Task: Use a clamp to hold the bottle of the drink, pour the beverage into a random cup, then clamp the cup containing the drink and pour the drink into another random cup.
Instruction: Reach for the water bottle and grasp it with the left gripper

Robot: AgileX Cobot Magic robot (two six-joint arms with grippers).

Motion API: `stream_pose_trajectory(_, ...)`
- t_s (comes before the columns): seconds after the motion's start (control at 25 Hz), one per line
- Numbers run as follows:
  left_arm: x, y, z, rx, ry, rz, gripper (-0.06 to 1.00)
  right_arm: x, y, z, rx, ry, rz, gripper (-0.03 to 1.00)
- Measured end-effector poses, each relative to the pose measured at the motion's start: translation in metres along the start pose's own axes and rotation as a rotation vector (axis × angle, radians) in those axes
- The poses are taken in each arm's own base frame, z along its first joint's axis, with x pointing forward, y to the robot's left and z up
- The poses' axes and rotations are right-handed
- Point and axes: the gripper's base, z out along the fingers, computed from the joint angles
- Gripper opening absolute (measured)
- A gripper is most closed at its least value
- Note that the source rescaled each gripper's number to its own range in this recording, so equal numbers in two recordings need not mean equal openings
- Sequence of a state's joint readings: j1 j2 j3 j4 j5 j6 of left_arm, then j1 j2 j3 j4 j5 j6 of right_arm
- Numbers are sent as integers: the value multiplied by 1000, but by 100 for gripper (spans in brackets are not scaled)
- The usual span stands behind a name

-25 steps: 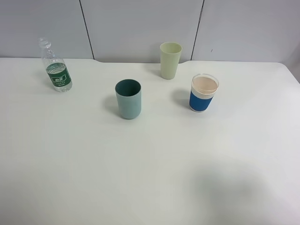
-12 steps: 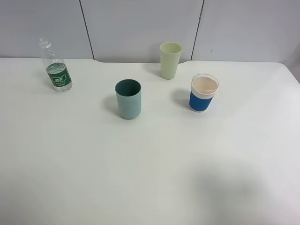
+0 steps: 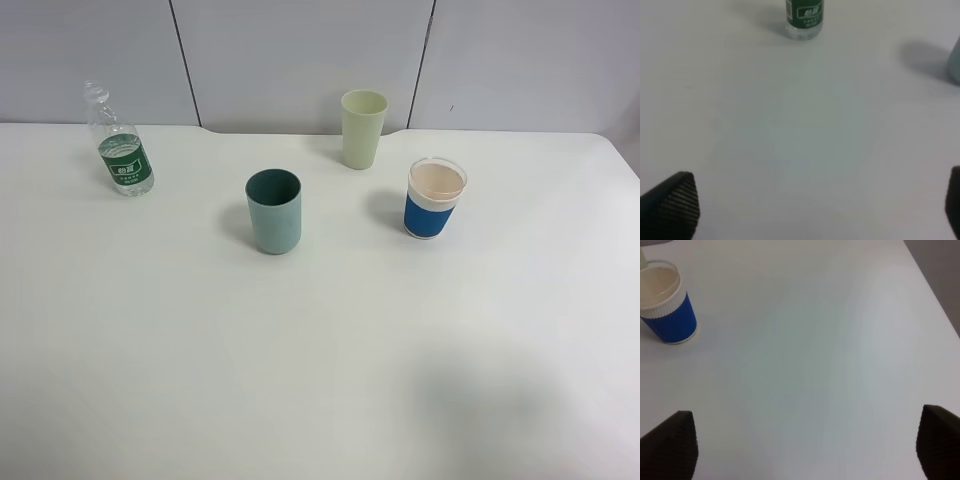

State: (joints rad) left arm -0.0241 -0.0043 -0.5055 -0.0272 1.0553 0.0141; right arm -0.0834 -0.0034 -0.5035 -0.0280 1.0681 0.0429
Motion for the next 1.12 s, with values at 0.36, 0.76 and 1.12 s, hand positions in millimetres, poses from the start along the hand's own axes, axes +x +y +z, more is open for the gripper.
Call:
stream_pose_trajectory(0.36, 0, 0, 0, 0, 0, 0, 100, 0, 0, 0, 0, 0, 0, 71)
stream_pose_trajectory(0.76, -15, -1, -1, 10, -91, -11, 100, 0, 0, 0, 0, 0, 0, 71)
stream_pose_trajectory(1.12, -55, -2, 32, 32, -166, 3, 100, 0, 0, 0, 0, 0, 0, 71)
